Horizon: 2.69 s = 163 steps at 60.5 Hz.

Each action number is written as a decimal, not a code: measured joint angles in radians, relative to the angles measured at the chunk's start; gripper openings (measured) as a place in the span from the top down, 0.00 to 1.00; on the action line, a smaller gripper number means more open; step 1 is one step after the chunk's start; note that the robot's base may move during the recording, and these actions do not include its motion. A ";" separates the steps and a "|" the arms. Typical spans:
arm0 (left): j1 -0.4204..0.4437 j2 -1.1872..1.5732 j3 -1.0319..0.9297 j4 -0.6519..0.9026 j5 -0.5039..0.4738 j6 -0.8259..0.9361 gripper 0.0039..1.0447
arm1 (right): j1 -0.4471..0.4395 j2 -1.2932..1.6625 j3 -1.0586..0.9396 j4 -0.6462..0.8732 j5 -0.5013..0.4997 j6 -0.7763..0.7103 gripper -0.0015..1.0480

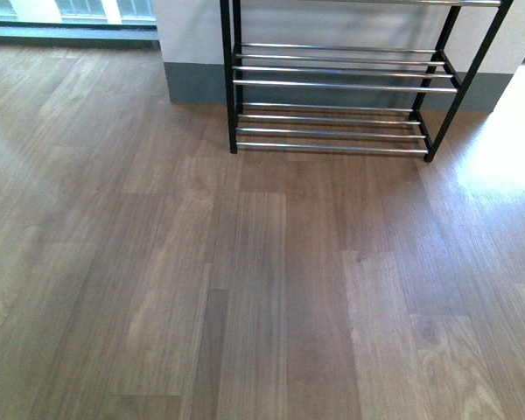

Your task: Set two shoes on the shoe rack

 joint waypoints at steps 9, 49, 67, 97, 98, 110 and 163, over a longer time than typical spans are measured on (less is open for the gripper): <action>0.000 0.000 0.000 0.000 0.002 0.000 0.98 | 0.000 0.000 0.000 0.000 0.002 0.000 0.98; -0.001 0.000 -0.001 0.000 0.000 -0.001 0.98 | 0.003 0.000 0.000 0.000 -0.007 0.000 0.98; -0.002 0.000 -0.001 0.000 -0.001 -0.001 0.98 | 0.001 0.000 0.000 0.000 0.001 0.000 0.98; -0.002 0.000 -0.002 0.000 -0.003 -0.003 0.98 | 0.002 -0.005 0.000 -0.001 -0.006 0.000 0.98; -0.002 0.000 -0.002 0.000 -0.002 -0.003 0.98 | 0.002 -0.004 0.000 -0.001 -0.006 0.000 0.98; -0.002 0.000 -0.002 0.000 -0.001 -0.003 0.98 | 0.002 -0.003 0.000 -0.001 -0.003 0.000 0.98; -0.002 0.000 -0.003 0.000 0.000 -0.003 0.98 | 0.002 0.000 -0.002 -0.002 -0.003 0.000 0.98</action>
